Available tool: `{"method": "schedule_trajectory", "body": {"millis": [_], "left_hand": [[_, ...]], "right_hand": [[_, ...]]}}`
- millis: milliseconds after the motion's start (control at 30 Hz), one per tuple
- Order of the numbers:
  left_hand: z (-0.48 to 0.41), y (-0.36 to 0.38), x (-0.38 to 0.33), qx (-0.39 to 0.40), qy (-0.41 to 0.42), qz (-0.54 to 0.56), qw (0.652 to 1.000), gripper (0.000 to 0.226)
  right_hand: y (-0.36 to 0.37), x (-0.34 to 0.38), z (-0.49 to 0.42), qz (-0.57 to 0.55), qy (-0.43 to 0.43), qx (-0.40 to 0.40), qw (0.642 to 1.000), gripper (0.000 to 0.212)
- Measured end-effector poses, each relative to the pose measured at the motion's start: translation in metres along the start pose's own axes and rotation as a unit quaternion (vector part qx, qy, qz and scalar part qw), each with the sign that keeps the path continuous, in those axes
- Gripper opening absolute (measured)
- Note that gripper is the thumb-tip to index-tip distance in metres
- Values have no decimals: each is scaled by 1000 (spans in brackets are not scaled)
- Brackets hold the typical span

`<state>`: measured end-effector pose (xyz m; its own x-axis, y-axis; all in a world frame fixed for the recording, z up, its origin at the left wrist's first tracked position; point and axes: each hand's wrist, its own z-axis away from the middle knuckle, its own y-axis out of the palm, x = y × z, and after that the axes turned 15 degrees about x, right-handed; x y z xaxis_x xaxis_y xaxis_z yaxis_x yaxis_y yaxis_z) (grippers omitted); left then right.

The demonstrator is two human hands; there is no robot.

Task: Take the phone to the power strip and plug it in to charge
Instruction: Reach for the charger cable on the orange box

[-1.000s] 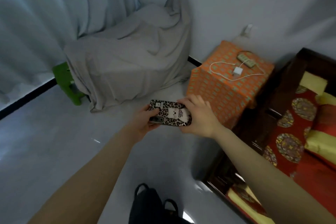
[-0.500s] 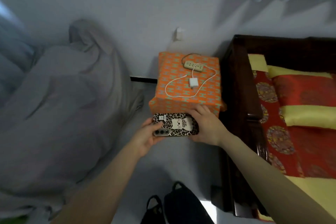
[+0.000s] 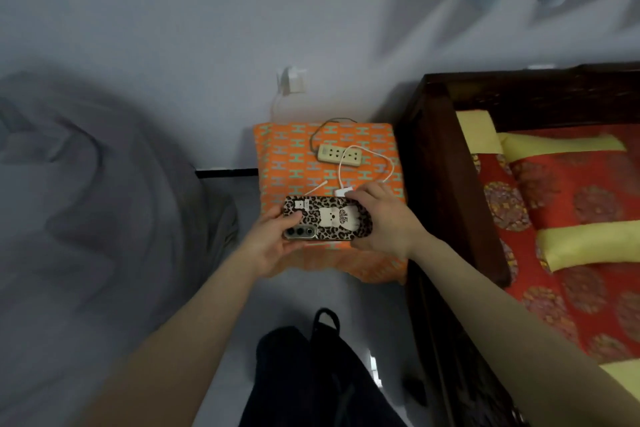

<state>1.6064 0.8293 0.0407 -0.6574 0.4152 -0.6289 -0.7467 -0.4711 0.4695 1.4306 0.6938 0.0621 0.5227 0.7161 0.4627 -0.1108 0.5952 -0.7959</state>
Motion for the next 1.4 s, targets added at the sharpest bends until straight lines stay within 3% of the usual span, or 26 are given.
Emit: {"method": "schedule_trajectory", "body": {"millis": [133, 300, 533, 667, 800, 933, 1033, 1133, 1267, 1400], "left_hand": [[-52, -14, -32, 15, -23, 20, 999, 26], [-122, -33, -62, 25, -67, 1, 997, 45], [-203, -73, -72, 52, -113, 18, 992, 34], [-238, -98, -59, 41, -95, 71, 992, 39], [-254, -105, -35, 26, -54, 178, 982, 59], [-266, -107, -23, -8, -11, 258, 966, 59], [-271, -125, -26, -35, 28, 253, 966, 62], [-275, -152, -34, -57, 55, 252, 965, 67], [-280, -164, -44, -87, 58, 247, 963, 72], [-284, -163, -46, -92, 46, 262, 960, 64]], "right_hand": [[-19, -20, -49, -8, 15, 19, 1000, 89], [-29, -41, -101, -26, 69, 19, 997, 87], [-13, -82, -175, -62, 85, 16, 994, 83], [20, -105, -212, -84, 79, -16, 993, 79], [52, -113, -236, -115, 83, -35, 989, 85], [77, -110, -251, -188, 58, -76, 978, 76], [88, -112, -253, -321, 132, -131, 928, 54], [103, -108, -251, -287, 214, -122, 925, 11], [126, -91, -261, -259, 288, 30, 921, 31], [135, -84, -274, -216, 366, 14, 905, 28]]}}
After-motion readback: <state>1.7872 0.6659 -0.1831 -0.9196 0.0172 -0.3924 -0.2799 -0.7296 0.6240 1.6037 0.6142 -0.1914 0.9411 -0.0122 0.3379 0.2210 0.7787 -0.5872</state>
